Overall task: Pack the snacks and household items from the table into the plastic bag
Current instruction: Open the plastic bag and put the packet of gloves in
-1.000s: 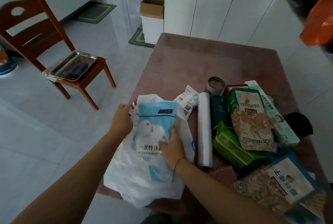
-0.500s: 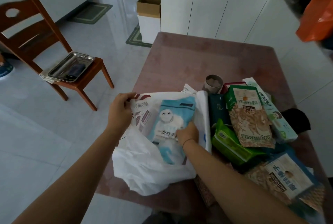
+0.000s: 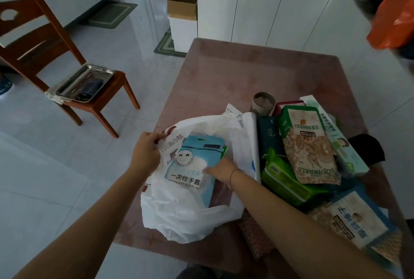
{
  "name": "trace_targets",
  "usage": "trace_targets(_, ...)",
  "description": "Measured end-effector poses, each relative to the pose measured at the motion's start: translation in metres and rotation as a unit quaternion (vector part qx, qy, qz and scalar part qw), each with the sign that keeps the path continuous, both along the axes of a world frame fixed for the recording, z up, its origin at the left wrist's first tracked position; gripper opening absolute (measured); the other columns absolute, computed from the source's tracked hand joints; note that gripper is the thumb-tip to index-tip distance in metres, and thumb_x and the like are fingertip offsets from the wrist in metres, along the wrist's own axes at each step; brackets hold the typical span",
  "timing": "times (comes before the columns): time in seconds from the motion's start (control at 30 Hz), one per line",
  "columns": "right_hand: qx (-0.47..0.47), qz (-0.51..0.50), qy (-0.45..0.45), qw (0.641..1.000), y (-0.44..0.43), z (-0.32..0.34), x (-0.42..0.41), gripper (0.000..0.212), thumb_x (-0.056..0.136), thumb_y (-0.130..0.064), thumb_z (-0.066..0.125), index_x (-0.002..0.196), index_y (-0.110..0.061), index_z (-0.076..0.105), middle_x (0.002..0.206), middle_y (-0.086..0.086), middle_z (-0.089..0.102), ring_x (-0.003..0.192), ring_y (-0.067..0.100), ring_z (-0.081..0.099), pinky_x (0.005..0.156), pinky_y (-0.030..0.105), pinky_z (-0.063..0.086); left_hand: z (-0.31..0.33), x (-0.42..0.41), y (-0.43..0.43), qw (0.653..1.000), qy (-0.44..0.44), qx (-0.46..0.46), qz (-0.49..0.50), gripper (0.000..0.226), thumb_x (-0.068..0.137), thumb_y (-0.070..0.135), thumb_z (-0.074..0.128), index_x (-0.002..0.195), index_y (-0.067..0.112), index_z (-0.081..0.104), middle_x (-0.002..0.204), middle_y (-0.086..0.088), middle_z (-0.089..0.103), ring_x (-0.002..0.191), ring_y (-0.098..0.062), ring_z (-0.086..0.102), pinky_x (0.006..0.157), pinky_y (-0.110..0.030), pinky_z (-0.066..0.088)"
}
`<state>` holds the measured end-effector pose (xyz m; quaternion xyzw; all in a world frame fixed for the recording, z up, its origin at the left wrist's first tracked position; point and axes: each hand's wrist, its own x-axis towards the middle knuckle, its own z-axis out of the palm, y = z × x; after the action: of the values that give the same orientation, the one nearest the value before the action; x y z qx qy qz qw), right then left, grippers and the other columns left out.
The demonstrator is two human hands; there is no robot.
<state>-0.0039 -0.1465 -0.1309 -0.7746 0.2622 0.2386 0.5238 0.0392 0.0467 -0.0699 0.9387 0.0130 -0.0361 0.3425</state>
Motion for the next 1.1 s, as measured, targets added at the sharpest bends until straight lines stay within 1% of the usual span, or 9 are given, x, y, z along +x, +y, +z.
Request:
trace_targets(0.2,0.074,-0.136,-0.057,0.986,-0.023,0.026,0.044,0.049,0.083,-0.009,0.063,0.127,0.003,0.048,0.119,0.017,0.061,0.098,0.028,0.061,0.079,0.031,0.051,0.005,-0.001,-0.008,0.997,-0.007,0.069,-0.023,0.037,0.081,0.008,0.065,0.115,0.019,0.063,0.125,-0.008,0.05,0.116,-0.032,0.047,0.099,-0.04,0.042)
trace_targets(0.33,0.139,-0.185,-0.109,0.967,-0.025,0.049,0.067,0.075,0.089,-0.007,0.057,0.149,-0.014,0.013,0.138,0.013,0.048,0.121,0.032,0.052,0.098,0.039,0.045,0.018,-0.012,-0.023,0.931,-0.185,0.26,-0.179,0.046,0.076,0.026,0.068,0.121,0.028,0.056,0.138,-0.003,0.045,0.131,-0.028,0.033,0.112,-0.048,0.017)
trace_targets(0.43,0.283,-0.227,-0.138,0.922,-0.032,0.06,0.082,0.079,0.093,0.002,0.047,0.15,-0.026,0.0,0.118,0.015,0.057,0.092,0.029,0.064,0.08,0.035,0.052,0.024,-0.028,-0.039,0.917,-0.006,0.209,-0.34,0.04,0.088,0.038,0.053,0.127,0.028,0.049,0.133,0.003,0.052,0.122,-0.017,0.047,0.103,-0.034,0.036)
trace_targets(0.6,-0.105,0.041,-0.184,0.976,-0.034,0.058,0.093,0.08,0.083,-0.018,0.068,0.148,-0.011,0.022,0.138,0.011,0.044,0.123,0.027,0.047,0.097,0.032,0.043,0.017,-0.043,-0.039,0.792,0.312,0.368,-0.374,0.072,0.079,0.065,0.048,0.136,0.022,0.041,0.129,-0.003,0.055,0.116,-0.025,0.052,0.101,-0.039,0.04)
trace_targets(0.7,-0.391,0.196,-0.114,0.892,-0.032,0.048,0.095,0.096,0.072,-0.039,0.075,0.146,-0.014,0.02,0.148,0.013,0.029,0.135,0.032,0.034,0.109,0.042,0.033,0.011,-0.042,-0.037,0.763,0.384,0.358,-0.376,0.064,0.083,0.061,0.047,0.126,0.013,0.05,0.118,-0.005,0.059,0.109,-0.024,0.055,0.099,-0.036,0.042)
trace_targets(0.8,-0.56,0.261,-0.138,0.774,-0.034,0.037,0.094,0.091,0.08,-0.027,0.068,0.15,-0.019,0.01,0.149,0.014,0.022,0.136,0.031,0.028,0.112,0.042,0.025,0.005,-0.044,-0.03,0.746,0.414,0.383,-0.356,0.049,0.092,0.042,0.042,0.129,0.011,0.049,0.124,-0.007,0.056,0.115,-0.025,0.051,0.103,-0.036,0.038)
trace_targets(0.9,-0.619,0.266,-0.178,0.718,-0.044,0.031,0.1,0.083,0.084,-0.023,0.062,0.149,-0.023,0.01,0.143,0.016,0.03,0.129,0.031,0.037,0.108,0.041,0.03,0.008,-0.044,-0.02,0.764,0.434,0.347,-0.328,0.046,0.096,0.037,0.036,0.136,0.015,0.039,0.134,-0.006,0.048,0.122,-0.025,0.044,0.104,-0.037,0.032)
trace_targets(0.97,-0.586,0.273,-0.178,0.742,-0.051,0.034,0.105,0.076,0.09,-0.018,0.055,0.15,-0.024,0.009,0.133,0.02,0.041,0.117,0.032,0.05,0.099,0.041,0.04,0.016,-0.043,-0.018,0.794,0.419,0.307,-0.315,0.043,0.094,0.037,0.04,0.129,0.014,0.046,0.128,-0.005,0.052,0.114,-0.023,0.047,0.099,-0.033,0.035)
trace_targets(1.1,-0.568,0.257,-0.163,0.765,-0.067,0.045,0.104,0.055,0.098,-0.01,0.039,0.149,-0.011,0.018,0.128,0.019,0.051,0.109,0.032,0.06,0.087,0.04,0.049,0.038,-0.037,-0.013,0.896,0.164,0.25,-0.33,0.026,0.09,0.027,0.055,0.113,0.019,0.064,0.121,0.001,0.063,0.105,-0.017,0.06,0.089,-0.024,0.046)
